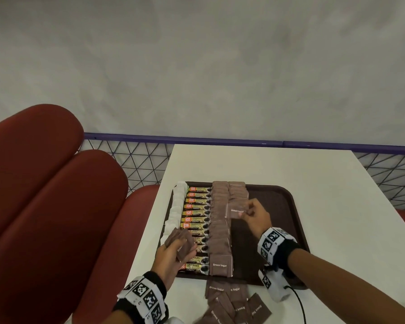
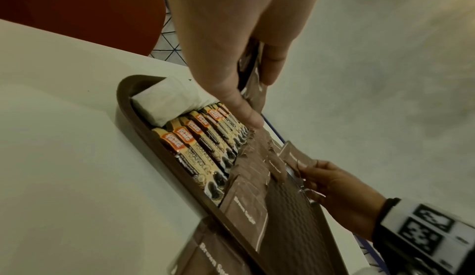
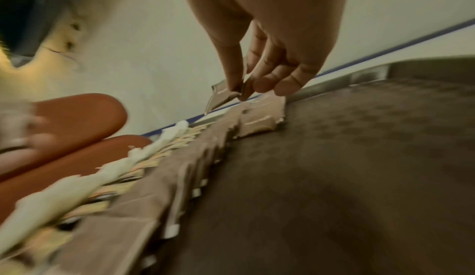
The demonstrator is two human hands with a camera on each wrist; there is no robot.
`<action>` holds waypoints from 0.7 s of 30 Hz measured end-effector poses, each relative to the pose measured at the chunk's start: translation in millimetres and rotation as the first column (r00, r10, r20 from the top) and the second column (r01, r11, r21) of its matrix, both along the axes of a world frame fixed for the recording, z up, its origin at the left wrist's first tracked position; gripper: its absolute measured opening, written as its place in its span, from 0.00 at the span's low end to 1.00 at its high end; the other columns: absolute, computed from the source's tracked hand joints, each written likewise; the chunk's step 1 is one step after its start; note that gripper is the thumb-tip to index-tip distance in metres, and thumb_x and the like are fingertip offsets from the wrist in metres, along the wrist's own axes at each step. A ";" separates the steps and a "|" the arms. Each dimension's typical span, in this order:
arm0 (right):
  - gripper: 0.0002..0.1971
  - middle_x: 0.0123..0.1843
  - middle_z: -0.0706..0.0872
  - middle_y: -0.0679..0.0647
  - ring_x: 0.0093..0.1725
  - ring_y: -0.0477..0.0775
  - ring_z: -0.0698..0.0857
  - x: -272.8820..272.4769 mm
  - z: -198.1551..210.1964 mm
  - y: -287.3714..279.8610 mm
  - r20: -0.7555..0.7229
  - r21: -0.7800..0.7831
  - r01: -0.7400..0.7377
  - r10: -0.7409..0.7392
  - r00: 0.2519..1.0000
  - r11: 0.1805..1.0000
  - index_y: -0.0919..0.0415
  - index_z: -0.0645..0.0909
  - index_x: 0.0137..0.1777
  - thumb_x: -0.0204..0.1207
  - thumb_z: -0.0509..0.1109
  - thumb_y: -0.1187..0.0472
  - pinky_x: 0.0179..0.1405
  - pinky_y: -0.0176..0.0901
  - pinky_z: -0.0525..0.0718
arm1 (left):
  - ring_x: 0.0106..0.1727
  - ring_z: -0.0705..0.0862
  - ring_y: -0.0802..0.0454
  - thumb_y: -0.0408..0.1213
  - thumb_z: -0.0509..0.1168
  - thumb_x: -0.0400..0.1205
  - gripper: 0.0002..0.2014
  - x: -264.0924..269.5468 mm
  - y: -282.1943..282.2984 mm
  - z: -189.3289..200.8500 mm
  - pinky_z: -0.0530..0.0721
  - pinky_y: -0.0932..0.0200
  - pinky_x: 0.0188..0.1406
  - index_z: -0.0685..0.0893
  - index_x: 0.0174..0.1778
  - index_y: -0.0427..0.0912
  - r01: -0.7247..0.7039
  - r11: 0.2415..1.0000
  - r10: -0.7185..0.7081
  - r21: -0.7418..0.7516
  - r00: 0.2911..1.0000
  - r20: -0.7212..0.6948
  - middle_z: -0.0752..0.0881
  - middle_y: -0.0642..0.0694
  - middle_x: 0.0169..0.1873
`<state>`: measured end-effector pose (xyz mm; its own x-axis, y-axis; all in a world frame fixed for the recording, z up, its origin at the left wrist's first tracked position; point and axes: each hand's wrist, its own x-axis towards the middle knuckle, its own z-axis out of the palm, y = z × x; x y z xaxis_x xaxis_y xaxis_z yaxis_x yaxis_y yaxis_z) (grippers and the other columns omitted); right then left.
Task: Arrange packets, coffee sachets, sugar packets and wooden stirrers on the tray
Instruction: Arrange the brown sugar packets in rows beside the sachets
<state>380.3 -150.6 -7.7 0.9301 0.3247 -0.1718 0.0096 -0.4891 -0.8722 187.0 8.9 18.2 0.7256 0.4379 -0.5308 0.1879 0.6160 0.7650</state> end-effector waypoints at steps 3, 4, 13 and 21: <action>0.09 0.38 0.77 0.53 0.40 0.53 0.77 12.8 -5.3 -1.0 0.007 -0.101 0.032 -0.031 0.999 0.994 0.59 0.73 0.45 0.72 0.71 0.69 0.31 0.35 0.71 | 0.62 0.83 0.38 0.27 0.62 0.82 0.21 -1.8 3.6 -2.7 0.89 0.53 0.47 0.73 0.72 0.35 -0.011 1.000 0.012 0.021 1.000 -0.025 0.82 0.32 0.62; 0.09 0.37 0.77 0.53 0.41 0.54 0.77 16.0 -7.1 0.1 0.003 -0.133 0.023 -0.023 1.000 0.991 0.59 0.73 0.45 0.72 0.71 0.70 0.30 0.35 0.71 | 0.63 0.82 0.39 0.28 0.64 0.81 0.21 -2.1 4.9 -3.3 0.89 0.53 0.46 0.74 0.71 0.36 -0.010 0.999 0.011 0.035 0.999 -0.033 0.81 0.34 0.63; 0.10 0.53 0.81 0.65 0.53 0.66 0.81 29.7 -21.7 14.8 -0.003 -0.463 -0.035 0.038 0.999 0.886 0.57 0.73 0.53 0.74 0.69 0.60 0.55 0.50 0.79 | 0.60 0.84 0.41 0.30 0.67 0.79 0.11 -6.8 16.2 -9.3 0.90 0.54 0.42 0.82 0.57 0.41 -0.004 0.996 0.008 0.084 0.999 -0.038 0.85 0.37 0.58; 0.19 0.62 0.80 0.61 0.65 0.61 0.73 28.8 -23.4 17.4 0.156 -0.611 0.013 0.104 0.982 0.791 0.62 0.71 0.60 0.75 0.69 0.54 0.60 0.51 0.75 | 0.60 0.84 0.38 0.23 0.64 0.79 0.13 -4.5 16.4 -9.5 0.89 0.54 0.44 0.78 0.59 0.35 0.011 0.998 -0.010 0.070 1.000 -0.011 0.84 0.36 0.60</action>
<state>409.1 -133.2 -31.1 0.9498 0.2506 -0.1871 0.1663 -0.9114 -0.3763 182.6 25.3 8.8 0.7250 0.4666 -0.5066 0.2019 0.5592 0.8041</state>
